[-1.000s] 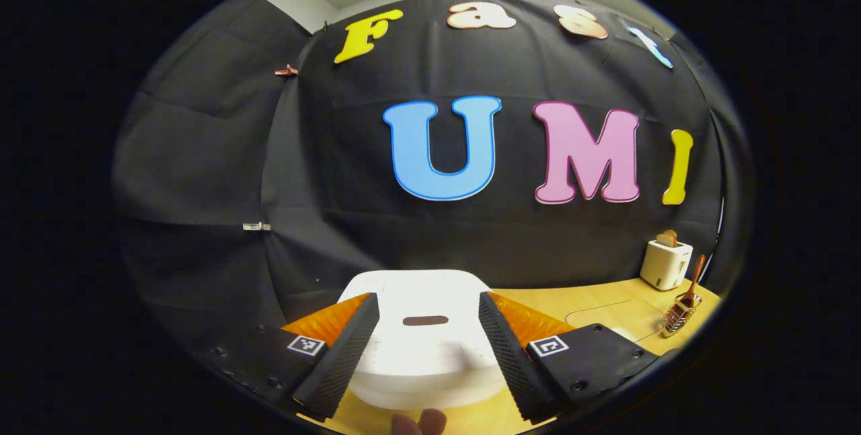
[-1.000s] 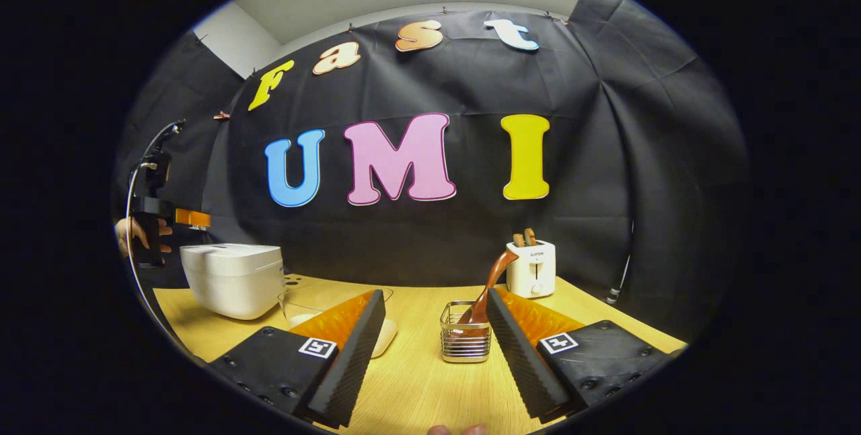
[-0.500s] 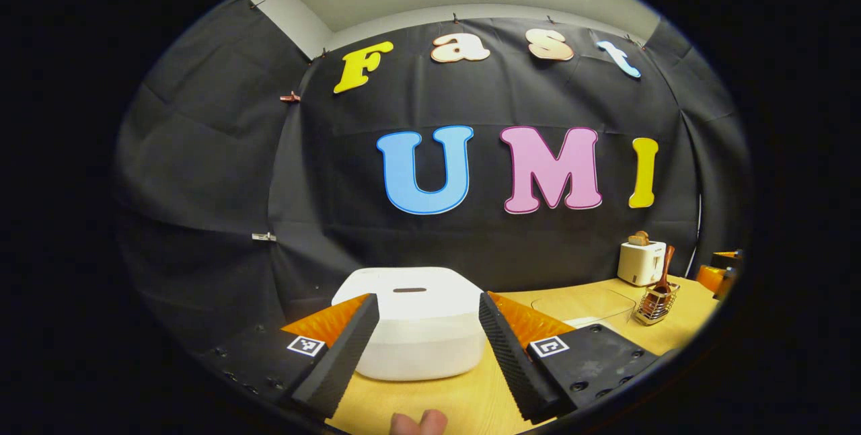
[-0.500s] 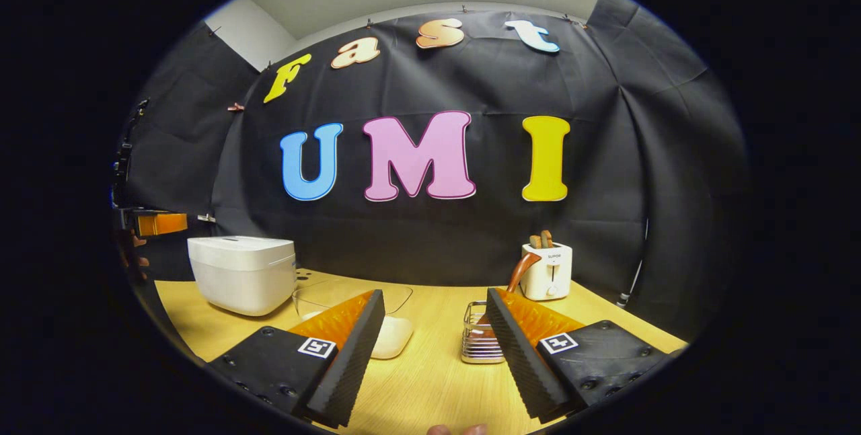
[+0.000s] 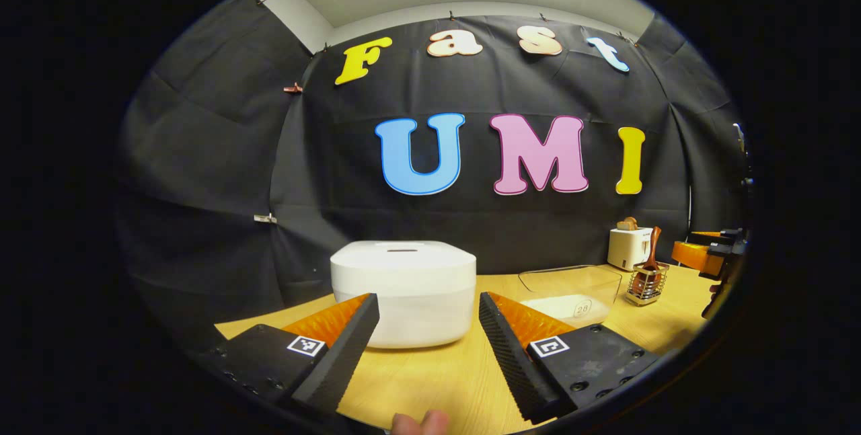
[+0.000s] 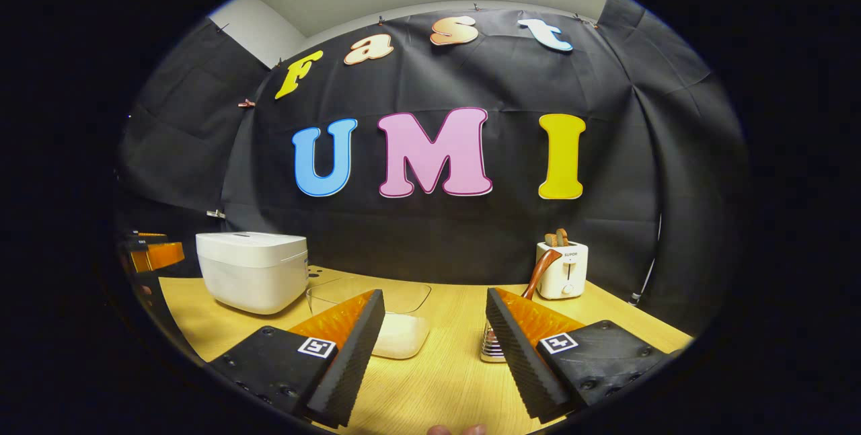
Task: Close the left gripper, press the button to open the rice cooker; take a wooden spoon from the chopstick holder with the right hand, scoop a spoonful of rice and pour it into the rice cooker, then put the wooden spoon back into the chopstick holder.
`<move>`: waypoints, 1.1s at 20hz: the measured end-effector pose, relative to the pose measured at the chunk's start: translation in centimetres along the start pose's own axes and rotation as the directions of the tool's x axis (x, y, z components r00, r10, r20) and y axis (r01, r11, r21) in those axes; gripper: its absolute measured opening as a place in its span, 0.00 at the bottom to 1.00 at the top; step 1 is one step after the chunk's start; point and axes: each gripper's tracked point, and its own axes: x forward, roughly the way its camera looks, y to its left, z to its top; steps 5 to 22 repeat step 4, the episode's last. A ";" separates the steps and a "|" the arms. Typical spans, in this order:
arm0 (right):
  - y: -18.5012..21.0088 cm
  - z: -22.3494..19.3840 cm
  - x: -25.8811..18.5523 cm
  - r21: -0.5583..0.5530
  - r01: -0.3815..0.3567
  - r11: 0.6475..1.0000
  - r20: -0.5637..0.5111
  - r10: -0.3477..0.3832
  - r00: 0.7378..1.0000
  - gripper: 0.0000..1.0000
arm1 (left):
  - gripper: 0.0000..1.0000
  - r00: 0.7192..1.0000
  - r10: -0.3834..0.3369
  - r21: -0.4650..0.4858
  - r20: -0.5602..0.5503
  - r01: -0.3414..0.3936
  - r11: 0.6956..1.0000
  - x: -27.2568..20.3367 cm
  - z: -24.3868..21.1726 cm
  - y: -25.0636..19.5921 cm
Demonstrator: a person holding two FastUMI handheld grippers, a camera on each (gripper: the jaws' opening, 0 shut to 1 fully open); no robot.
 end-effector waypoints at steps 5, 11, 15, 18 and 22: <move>1.5 -0.8 0.4 0.007 -0.041 0.999 -0.012 0.041 0.999 0.94 | 0.95 0.999 0.013 -0.009 -0.042 -0.013 1.000 -0.7 -2.2 0.0; 1.5 -0.8 0.4 0.007 -0.041 0.999 -0.012 0.041 0.999 0.94 | 0.95 0.999 0.013 -0.009 -0.042 -0.013 1.000 -0.7 -2.2 0.0; 1.5 -0.8 0.4 0.007 -0.041 0.999 -0.012 0.041 0.999 0.94 | 0.95 0.999 0.013 -0.009 -0.042 -0.013 1.000 -0.7 -2.2 0.0; 1.5 -0.8 0.4 0.007 -0.041 0.999 -0.012 0.041 0.999 0.94 | 0.95 0.999 0.013 -0.009 -0.042 -0.013 1.000 -0.7 -2.2 0.0; 1.5 -0.8 0.4 0.007 -0.041 0.999 -0.012 0.041 0.999 0.94 | 0.95 0.999 0.013 -0.009 -0.042 -0.013 1.000 -0.7 -2.2 0.0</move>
